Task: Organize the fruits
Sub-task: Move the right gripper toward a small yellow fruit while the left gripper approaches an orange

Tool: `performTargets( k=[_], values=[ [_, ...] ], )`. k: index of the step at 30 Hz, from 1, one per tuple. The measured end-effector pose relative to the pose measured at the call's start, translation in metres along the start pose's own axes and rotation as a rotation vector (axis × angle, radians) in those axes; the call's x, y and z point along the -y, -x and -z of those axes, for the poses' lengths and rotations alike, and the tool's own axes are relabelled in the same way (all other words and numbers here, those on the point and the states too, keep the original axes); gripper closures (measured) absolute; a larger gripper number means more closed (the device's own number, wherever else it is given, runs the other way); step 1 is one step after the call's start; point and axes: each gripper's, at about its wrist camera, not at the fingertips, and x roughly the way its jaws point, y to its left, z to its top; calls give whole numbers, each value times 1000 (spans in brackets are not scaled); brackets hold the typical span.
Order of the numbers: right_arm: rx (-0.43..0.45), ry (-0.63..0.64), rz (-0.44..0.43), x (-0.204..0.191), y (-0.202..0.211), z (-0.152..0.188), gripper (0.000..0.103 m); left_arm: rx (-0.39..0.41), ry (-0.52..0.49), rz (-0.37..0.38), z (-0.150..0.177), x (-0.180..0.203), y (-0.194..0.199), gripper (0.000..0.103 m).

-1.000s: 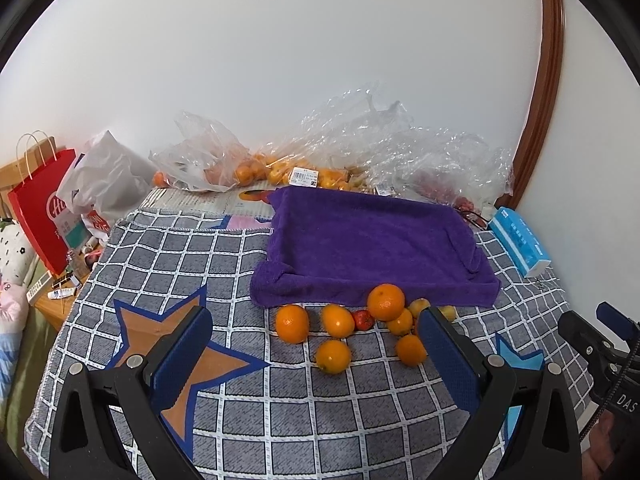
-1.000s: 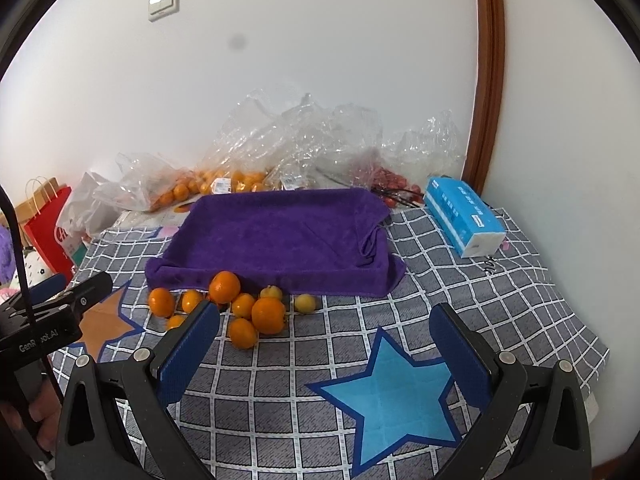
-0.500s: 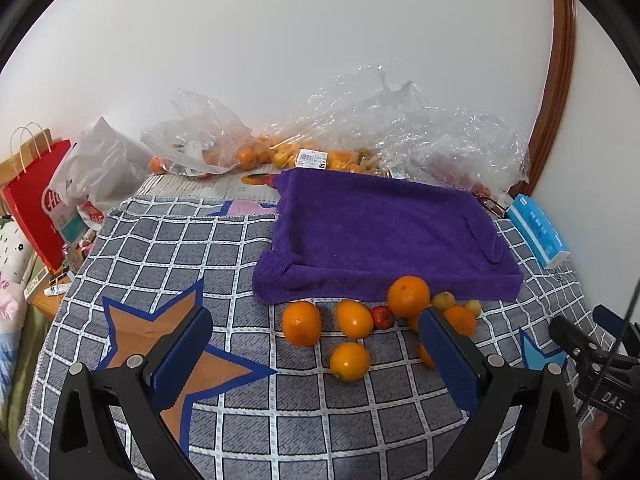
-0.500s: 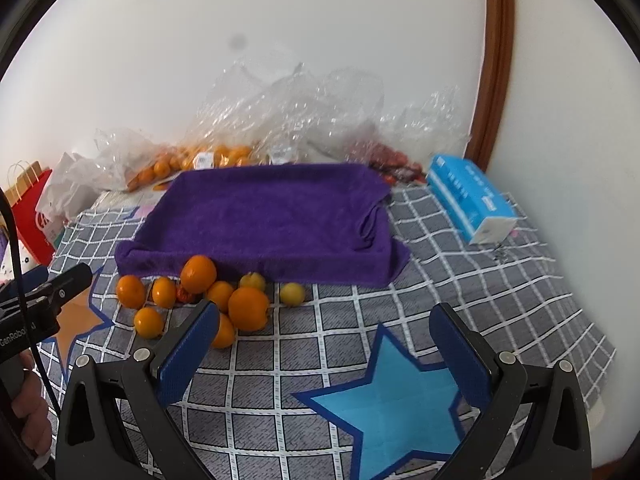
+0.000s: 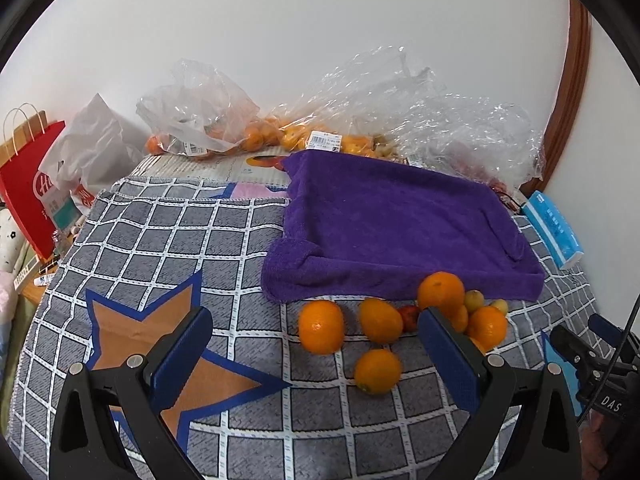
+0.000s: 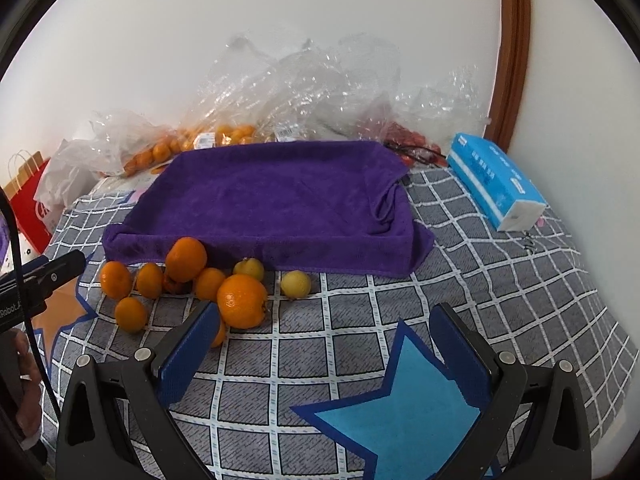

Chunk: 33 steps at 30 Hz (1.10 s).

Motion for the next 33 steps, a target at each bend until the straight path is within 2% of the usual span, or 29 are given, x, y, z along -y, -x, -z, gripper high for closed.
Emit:
performTargets(
  k=[4, 12, 16, 19, 22, 25, 27, 33],
  values=[
    [1, -15, -8, 3, -9, -2, 0, -8, -8, 22, -1, -4, -10, 0],
    [3, -76, -50, 11, -23, -4, 1, -26, -51, 10, -7, -11, -22, 1],
    [-19, -94, -38, 15, -32, -7, 4, -42, -48, 5, -8, -16, -27, 1],
    [-53, -91, -77, 18, -38, -7, 8, -46, -31, 15, -6, -21, -28, 1],
    [-54, -78, -75, 18, -42, -4, 10, -56, -25, 15, -5, -22, -33, 1],
    [-62, -63, -73, 19, -46, -1, 17, -64, -9, 37, -4, -21, -37, 3],
    [-71, -75, -104, 19, -50, 1, 22, -63, -11, 50, -4, -19, -37, 3],
    [-92, -57, -126, 16, -66, -1, 50, -64, -42, 35, 0, -18, -34, 3]
  ],
)
